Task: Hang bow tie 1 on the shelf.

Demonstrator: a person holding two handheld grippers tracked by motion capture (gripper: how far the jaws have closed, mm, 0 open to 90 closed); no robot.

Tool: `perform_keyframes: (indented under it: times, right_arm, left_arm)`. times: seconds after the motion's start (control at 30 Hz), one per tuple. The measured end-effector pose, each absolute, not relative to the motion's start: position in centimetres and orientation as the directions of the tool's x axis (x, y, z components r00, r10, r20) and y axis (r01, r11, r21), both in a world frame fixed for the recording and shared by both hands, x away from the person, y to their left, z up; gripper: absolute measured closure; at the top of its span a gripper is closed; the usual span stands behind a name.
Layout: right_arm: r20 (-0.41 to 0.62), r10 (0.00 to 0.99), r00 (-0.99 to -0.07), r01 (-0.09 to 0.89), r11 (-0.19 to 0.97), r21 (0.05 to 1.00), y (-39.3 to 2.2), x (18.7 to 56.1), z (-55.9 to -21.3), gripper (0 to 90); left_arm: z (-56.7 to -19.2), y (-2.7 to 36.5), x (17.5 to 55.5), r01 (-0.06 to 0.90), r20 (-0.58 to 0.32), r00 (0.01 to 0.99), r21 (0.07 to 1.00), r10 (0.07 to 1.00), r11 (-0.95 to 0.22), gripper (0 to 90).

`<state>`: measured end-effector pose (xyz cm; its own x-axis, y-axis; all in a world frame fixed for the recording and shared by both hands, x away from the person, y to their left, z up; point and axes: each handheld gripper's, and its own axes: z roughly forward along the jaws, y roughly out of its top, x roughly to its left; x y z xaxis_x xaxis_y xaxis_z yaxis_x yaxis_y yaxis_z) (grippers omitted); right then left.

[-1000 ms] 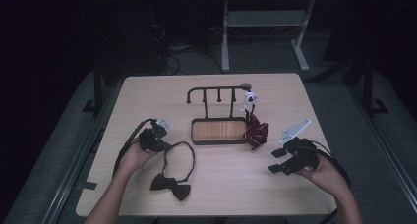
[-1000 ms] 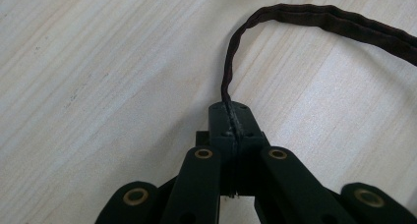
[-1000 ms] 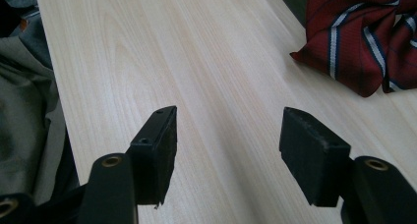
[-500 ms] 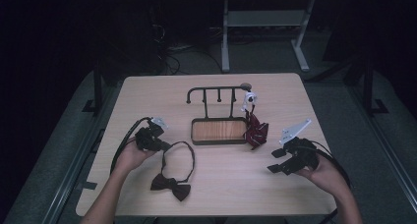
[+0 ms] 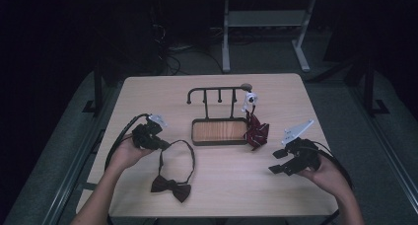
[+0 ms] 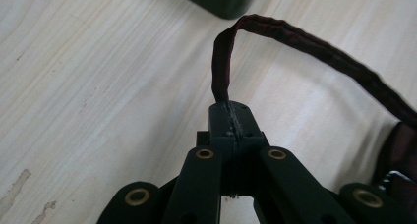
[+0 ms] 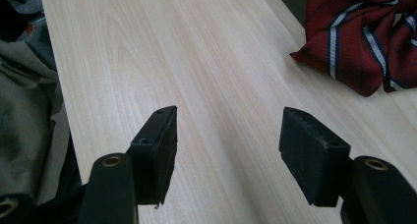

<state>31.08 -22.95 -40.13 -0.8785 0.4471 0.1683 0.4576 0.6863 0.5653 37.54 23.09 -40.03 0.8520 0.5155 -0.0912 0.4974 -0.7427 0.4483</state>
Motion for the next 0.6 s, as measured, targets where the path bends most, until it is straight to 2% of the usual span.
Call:
perform_keyframes:
  times: [0.6]
  right_arm:
    - [0.173, 0.449, -0.877, 0.460, 0.678, 0.573, -23.3, 31.2, -40.3, 39.0]
  left_arm:
    - [-37.0, 23.7, 36.3, 0.457, -0.099, 0.876, 0.490, 0.473, -0.742, 89.9]
